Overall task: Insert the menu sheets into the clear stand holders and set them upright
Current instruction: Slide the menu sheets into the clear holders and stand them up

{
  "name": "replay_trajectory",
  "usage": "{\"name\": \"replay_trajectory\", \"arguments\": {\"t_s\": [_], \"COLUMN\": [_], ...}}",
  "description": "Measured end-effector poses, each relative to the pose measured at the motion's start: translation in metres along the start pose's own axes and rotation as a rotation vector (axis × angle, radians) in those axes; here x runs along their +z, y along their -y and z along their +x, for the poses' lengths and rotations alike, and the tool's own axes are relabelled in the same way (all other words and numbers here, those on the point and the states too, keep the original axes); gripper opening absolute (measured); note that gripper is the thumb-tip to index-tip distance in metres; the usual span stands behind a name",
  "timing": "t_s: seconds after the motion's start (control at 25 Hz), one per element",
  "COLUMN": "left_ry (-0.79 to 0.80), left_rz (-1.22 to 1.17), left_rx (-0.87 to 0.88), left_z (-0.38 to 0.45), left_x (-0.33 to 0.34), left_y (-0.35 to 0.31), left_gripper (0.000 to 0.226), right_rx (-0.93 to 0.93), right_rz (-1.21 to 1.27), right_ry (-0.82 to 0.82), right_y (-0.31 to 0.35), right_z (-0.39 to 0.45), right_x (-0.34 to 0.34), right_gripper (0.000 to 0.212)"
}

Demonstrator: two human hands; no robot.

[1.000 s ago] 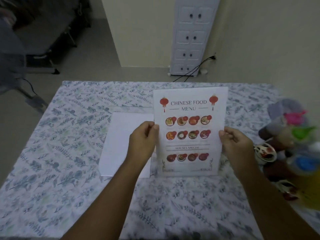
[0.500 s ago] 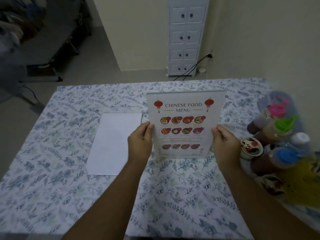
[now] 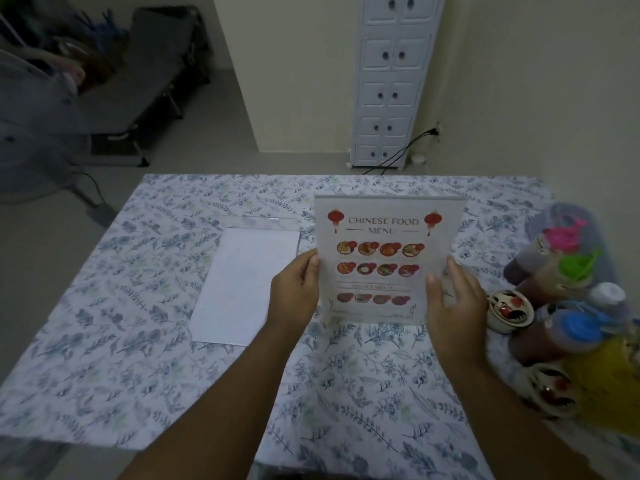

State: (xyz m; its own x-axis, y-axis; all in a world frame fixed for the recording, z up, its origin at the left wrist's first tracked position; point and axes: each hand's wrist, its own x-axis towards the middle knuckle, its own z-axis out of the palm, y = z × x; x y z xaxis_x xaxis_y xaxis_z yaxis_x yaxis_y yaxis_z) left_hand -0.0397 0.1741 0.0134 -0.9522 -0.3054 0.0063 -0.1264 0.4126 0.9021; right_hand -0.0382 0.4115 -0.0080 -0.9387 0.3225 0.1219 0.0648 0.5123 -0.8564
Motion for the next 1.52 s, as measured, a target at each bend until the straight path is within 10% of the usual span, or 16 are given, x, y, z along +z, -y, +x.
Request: {"name": "replay_trajectory", "arguments": {"t_s": [0.44, 0.76, 1.12, 1.52], "left_ry": [0.1, 0.344, 0.156, 0.107], "left_rz": [0.514, 0.864, 0.179, -0.169], "left_rx": [-0.03, -0.17, -0.483, -0.565], "left_z": [-0.001, 0.061, 0.078, 0.082], "left_x": [-0.119, -0.191, -0.199, -0.266], "left_y": [0.099, 0.191, 0.207, 0.151], "left_gripper": [0.061, 0.078, 0.039, 0.024], "right_rx": [-0.555, -0.078, 0.723, 0.434], "right_rz": [-0.334, -0.831, 0.157, 0.411], "right_ry": [0.487, 0.663, 0.329, 0.532], "right_y": [0.069, 0.073, 0.076, 0.118], "right_z": [-0.085, -0.081, -0.086, -0.063], "right_x": [0.149, 0.247, 0.275, 0.207], "right_gripper": [0.055, 0.083, 0.032, 0.037]}}
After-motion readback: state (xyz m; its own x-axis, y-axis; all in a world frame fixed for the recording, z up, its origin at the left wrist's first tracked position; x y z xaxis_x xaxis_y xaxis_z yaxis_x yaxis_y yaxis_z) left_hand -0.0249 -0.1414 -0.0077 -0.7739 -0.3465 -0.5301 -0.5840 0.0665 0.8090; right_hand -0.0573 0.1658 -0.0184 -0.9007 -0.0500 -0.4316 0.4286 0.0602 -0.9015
